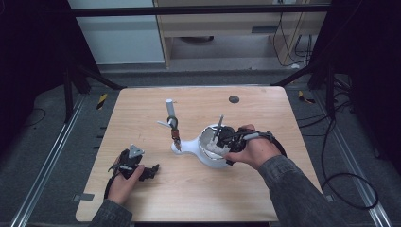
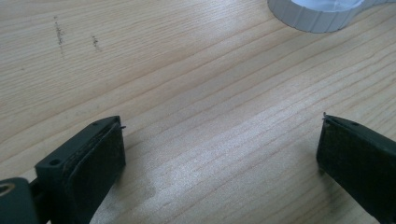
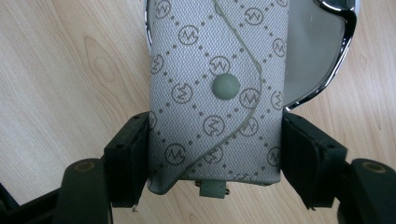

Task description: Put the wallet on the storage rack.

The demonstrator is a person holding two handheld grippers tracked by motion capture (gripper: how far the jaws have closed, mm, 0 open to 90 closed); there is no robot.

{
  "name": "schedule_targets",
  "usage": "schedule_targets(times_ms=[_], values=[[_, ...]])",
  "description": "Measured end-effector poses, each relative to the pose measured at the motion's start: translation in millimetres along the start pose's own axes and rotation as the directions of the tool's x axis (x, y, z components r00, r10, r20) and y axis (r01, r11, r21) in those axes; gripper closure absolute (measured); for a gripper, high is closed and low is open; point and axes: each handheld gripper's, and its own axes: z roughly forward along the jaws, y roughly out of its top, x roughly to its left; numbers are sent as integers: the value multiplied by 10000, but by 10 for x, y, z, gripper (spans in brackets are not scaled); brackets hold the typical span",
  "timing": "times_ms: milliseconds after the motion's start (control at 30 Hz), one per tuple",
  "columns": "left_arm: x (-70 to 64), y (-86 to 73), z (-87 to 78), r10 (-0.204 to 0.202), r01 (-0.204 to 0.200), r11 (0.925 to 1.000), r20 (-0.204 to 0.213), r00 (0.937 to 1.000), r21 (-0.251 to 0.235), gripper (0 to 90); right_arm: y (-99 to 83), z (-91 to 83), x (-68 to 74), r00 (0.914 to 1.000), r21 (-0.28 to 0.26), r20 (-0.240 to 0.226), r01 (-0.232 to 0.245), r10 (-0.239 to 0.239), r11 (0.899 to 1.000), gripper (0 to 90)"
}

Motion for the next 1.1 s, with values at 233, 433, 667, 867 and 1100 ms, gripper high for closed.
schedule_targets(times_ms=[233, 433, 667, 867, 1100], values=[[0, 0, -1, 5, -5, 10000, -18, 10000, 12, 6, 47, 28, -16, 10000, 64, 74, 47, -48, 10000, 308], [0, 0, -1, -1, 1, 10000, -8, 10000, 11, 6, 66, 55, -38, 10000, 94, 68, 42, -43, 9999, 307], [0, 0, -1, 4, -4, 10000, -8, 10000, 12, 6, 87, 81, -42, 10000, 251, 60, 35, -37, 9997, 307], [0, 0, -1, 4, -4, 10000, -9, 10000, 14, 6, 113, 115, -68, 10000, 268, 86, 36, -39, 9996, 307], [-1, 1, 0, 7, -7, 10000, -5, 10000, 16, 5, 169, 154, -90, 10000, 370, 60, 64, -66, 9993, 307]])
